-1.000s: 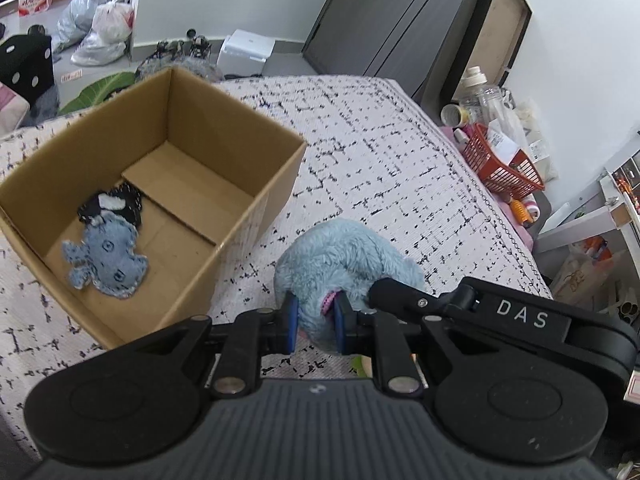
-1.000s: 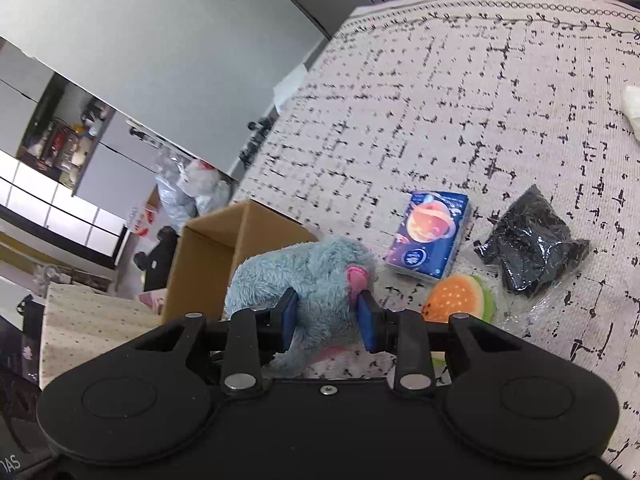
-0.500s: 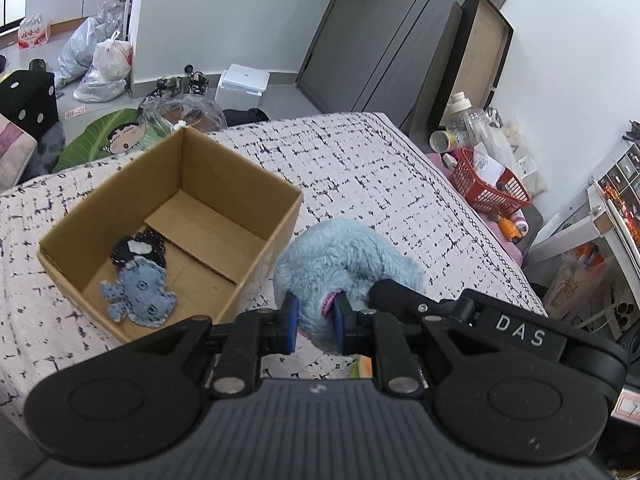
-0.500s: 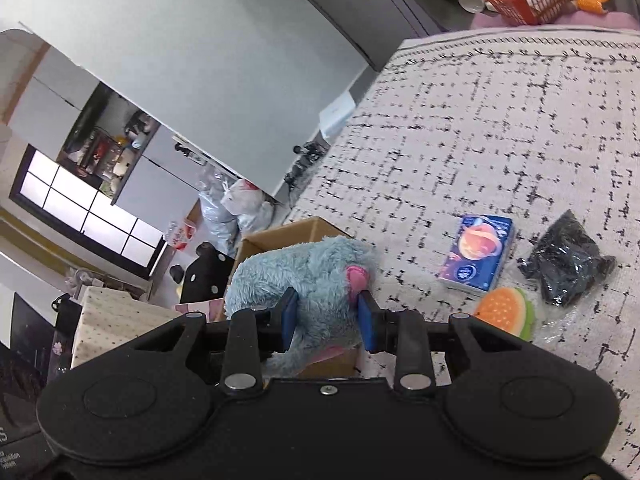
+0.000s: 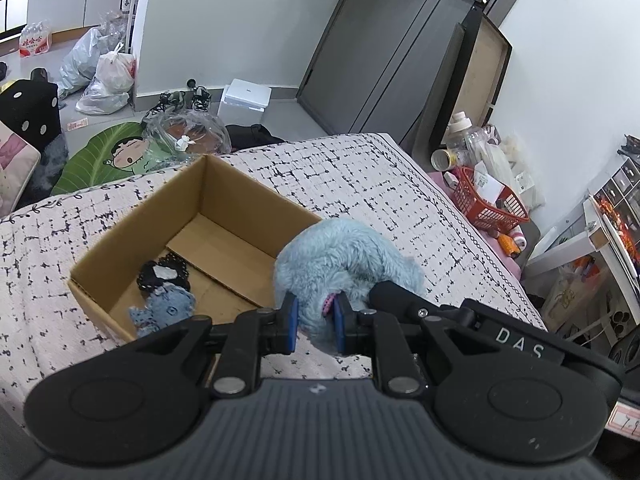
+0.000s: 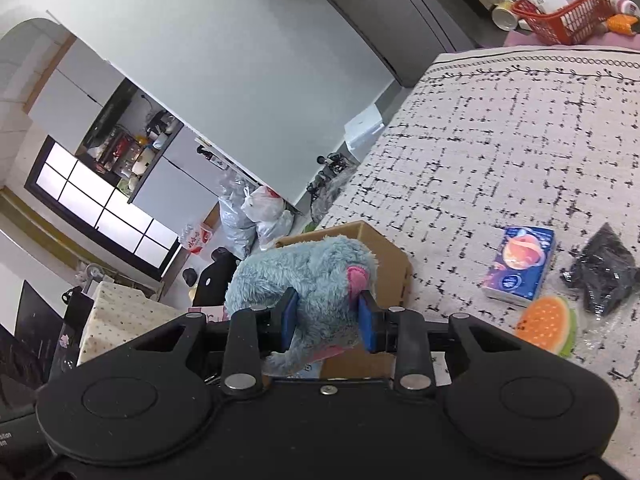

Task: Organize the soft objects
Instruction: 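Lift the grey mouse plush with both grippers and carry it over the box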

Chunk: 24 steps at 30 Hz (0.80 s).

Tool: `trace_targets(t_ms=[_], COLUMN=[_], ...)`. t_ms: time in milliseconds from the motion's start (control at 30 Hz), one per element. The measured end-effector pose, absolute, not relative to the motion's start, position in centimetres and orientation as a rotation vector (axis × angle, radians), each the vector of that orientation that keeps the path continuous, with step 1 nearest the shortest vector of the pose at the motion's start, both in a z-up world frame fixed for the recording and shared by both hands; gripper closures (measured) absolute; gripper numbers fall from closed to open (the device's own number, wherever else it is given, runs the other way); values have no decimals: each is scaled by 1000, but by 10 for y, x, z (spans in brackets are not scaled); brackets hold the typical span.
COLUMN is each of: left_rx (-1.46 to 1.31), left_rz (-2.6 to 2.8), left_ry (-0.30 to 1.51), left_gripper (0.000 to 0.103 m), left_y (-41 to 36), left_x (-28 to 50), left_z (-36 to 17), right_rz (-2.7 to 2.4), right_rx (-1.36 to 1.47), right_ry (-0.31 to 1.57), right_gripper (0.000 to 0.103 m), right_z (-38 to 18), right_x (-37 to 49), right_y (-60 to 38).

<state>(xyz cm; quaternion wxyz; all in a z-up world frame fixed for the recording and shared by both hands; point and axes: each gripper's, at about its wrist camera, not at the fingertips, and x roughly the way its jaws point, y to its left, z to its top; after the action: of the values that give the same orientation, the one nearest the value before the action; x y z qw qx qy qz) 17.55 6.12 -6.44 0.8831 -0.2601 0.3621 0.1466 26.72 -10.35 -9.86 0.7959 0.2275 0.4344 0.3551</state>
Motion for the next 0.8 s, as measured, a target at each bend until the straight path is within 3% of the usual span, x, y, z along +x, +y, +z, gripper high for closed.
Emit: trace_targets(t_ms=[800], left_rx=[-647], left_rz=[283], left_ry=[782], left_gripper=[86], left_y=[133], left_x=[167], left_z=[-97], right_rz=[764], right_rx=[374], right_ry=[930], right_gripper=[71], right_z=[-116], right_x=[254], right_y=[-39])
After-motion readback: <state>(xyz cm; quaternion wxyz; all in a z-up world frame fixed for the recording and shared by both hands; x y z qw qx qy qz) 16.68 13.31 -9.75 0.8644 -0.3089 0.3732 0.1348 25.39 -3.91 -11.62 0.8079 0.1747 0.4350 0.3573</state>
